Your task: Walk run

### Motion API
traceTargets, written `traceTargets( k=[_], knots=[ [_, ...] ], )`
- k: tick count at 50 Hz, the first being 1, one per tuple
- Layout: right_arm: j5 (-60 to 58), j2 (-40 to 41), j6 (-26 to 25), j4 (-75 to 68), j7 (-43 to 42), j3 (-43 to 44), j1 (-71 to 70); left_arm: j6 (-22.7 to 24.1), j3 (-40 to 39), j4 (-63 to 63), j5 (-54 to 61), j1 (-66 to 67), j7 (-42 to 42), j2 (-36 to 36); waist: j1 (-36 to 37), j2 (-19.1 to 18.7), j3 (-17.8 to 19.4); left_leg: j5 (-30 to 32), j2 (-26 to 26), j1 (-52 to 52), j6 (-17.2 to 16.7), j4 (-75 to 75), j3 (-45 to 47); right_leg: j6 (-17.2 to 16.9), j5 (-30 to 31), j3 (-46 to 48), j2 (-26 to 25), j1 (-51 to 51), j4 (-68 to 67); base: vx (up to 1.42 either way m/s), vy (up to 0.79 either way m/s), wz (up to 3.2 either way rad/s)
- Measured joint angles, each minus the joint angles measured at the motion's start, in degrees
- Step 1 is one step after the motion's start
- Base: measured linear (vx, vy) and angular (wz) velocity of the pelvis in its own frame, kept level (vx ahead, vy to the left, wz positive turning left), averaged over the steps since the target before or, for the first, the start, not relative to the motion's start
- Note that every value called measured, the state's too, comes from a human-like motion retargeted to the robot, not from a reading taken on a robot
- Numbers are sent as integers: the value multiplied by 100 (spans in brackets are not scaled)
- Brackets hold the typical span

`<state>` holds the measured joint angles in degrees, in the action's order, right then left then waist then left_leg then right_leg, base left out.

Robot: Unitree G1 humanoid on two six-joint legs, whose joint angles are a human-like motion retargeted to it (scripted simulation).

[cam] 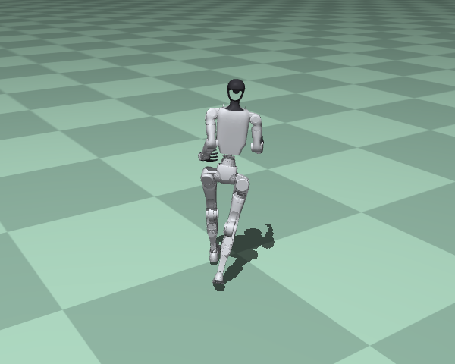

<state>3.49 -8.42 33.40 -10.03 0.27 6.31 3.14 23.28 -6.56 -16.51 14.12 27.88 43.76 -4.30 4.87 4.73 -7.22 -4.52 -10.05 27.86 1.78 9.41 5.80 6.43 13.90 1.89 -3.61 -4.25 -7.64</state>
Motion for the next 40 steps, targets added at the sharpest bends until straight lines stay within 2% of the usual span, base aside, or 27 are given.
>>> traceTargets(
  k=[1, 2, 3, 5, 7, 8, 9, 10, 13, 15, 19, 22, 23, 25, 26, 27, 28, 29, 30, 31, 32, 35, 37, 40],
  knots=[
    [0, -6, -27, -93, 5, 50, -4, -2, 43, 42, -51, -56, -48, 49, 94, -2, 42, -98, 68, -49, -205, -273, 95, -113, 436, 154, -16, -194, -22, 135, -25, -82],
    [13, -7, -54, -195, 23, 96, 1, -5, 97, 91, -97, -118, -101, 93, 159, -9, 79, -32, 102, -83, -228, -437, 160, -277, 862, 226, -49, -365, -84, 123, -24, -13],
    [52, 4, -79, -312, 69, 133, 22, -9, 174, 156, -132, -192, -166, 129, 164, -26, 106, 361, 68, -89, 113, -384, 164, -543, 1270, 131, -117, -492, -226, 144, -20, 26],
    [208, 11, -93, -528, 228, 115, 169, -42, 335, 313, -179, -322, -316, 156, -19, 126, 110, 81, -342, -330, 907, -31, 183, -1299, 1610, 221, 63, -347, -1527, 183, -15, 97],
    [242, 101, -54, -780, 521, 229, 506, -128, 468, 344, -109, -486, -343, 191, -460, 405, 36, -562, -920, -507, 929, 899, -273, -1745, 1610, 589, 358, 173, -3466, 158, -18, 160],
    [187, 172, -60, -947, 659, 279, 638, -188, 410, 309, 2, -688, -317, 206, -654, 399, -9, -721, -1024, -495, 879, 1138, -559, -1924, 1610, 454, 304, 446, -4022, 160, -37, 83],
    [92, 285, -56, -1122, 724, 319, 739, -296, 323, 236, 140, -953, -237, 265, -712, 189, -63, -862, -696, -533, 800, 1257, -638, -1850, 1599, 363, 11, 756, -4145, 162, -49, 6],
    [-24, 419, -47, -1301, 751, 353, 825, -426, 221, 144, 293, -1249, -131, 345, -703, -124, -121, -994, -150, -595, 707, 1316, -613, -1649, 1584, 295, -403, 1083, -4052, 136, -46, -25],
    [-49, 535, 45, -1602, 576, 291, 1380, -505, 525, 8, 537, -1715, -235, 447, -526, -374, -172, -1234, 23, -1322, 772, 1027, -735, -1030, 219, 615, -165, 1910, -4284, 128, -45, -26],
    [80, 620, 84, -1673, 619, 212, 1699, -474, 603, -8, 643, -1908, -336, 501, -557, -374, -150, -1087, -38, -1709, 818, 716, -795, -844, -477, 776, 186, 2406, -4098, 114, -43, 28],
    [502, 631, 26, -1708, 1123, 215, 2338, -417, 707, 190, 848, -1932, -341, 618, -1357, -593, -209, 75, -102, -2579, 706, 144, -1155, -758, -1224, 1424, 911, 3167, -2172, 124, -43, 137],
    [521, 722, -54, -1643, 1299, 398, 2504, -454, 629, 398, 930, -1768, -256, 661, -1836, -657, -267, 1116, 17, -3148, 561, -53, -982, -868, -1846, 1032, 963, 3375, -705, 125, -54, 106],
    [467, 800, -101, -1590, 1294, 458, 2489, -491, 565, 467, 936, -1714, -216, 655, -1892, -645, -262, 1460, 82, -3322, 492, -47, -869, -941, -1853, 907, 1021, 3380, -416, 115, -56, 49],
    [343, 971, -182, -1398, 1191, 559, 2412, -567, 454, 592, 933, -1610, -149, 616, -1966, -552, -219, 2210, 23, -3552, 318, 328, -942, -790, -1302, 895, 1104, 3281, -282, 123, -62, 28],
    [296, 1048, -206, -1256, 1099, 563, 2355, -596, 387, 672, 931, -1518, -116, 584, -1960, -503, -202, 2706, -27, -3497, 185, 799, -946, -521, -1295, 869, 1055, 3181, -503, 125, -65, -4],
    [262, 1119, -226, -1120, 996, 526, 2312, -606, 305, 744, 914, -1385, -65, 542, -1911, -489, -177, 3119, -8, -3374, 117, 1437, -834, -296, -1419, 774, 912, 3054, -767, 141, -77, -66],
    [252, 1181, -235, -997, 872, 403, 2298, -579, 191, 803, 867, -1172, 20, 481, -1774, -544, -135, 3369, 147, -3116, 181, 2408, -490, -157, -1804, 544, 580, 2871, -1120, 163, -85, -84],
    [330, 1232, -232, -926, 755, 375, 2185, -556, 156, 797, 818, -998, 124, 415, -1615, -590, -140, 3452, 296, -2796, 272, 3265, -346, -134, -2102, 564, 463, 2746, -1373, 175, -82, -69],
    [453, 1278, -222, -882, 641, 395, 2024, -535, 161, 757, 767, -845, 238, 347, -1445, -630, -168, 3452, 441, -2445, 377, 4065, -303, -169, -2356, 708, 454, 2651, -1577, 148, -59, -16],
    [630, 1252, -236, -881, 678, 454, 1765, -528, 227, 663, 730, -765, 196, 205, -1332, -452, -270, 3167, 271, -2105, 497, 4252, -153, -228, -2467, 705, 678, 2494, -1495, 125, -44, 2],
    [799, 1214, -262, -886, 733, 456, 1525, -522, 267, 563, 707, -669, 151, 83, -1255, -309, -359, 2857, 133, -1794, 618, 4394, -22, -262, -2571, 694, 828, 2323, -1414, 107, -29, -1],
    [1137, 1007, -353, -859, 935, 100, 1005, -509, 249, 282, 731, -291, 27, -95, -1221, -140, -468, 1618, -111, -1060, 926, 4229, 197, -263, -2665, 681, 849, 1659, -997, 146, -30, 3],
    [1216, 822, -335, -756, 988, -13, 726, -475, 242, 157, 687, -136, -4, -69, -1099, -60, -432, 1011, -227, -658, 855, 3455, 205, -379, -2206, 804, 752, 1193, -562, 105, -30, 7],
    [1155, 526, -280, -577, 1040, -158, 426, -358, 211, 54, 492, -67, 38, 133, -679, 39, -315, 527, -198, -305, 594, 1664, 298, -597, -1101, 852, 449, 525, -50, 126, -47, -35]
  ],
)
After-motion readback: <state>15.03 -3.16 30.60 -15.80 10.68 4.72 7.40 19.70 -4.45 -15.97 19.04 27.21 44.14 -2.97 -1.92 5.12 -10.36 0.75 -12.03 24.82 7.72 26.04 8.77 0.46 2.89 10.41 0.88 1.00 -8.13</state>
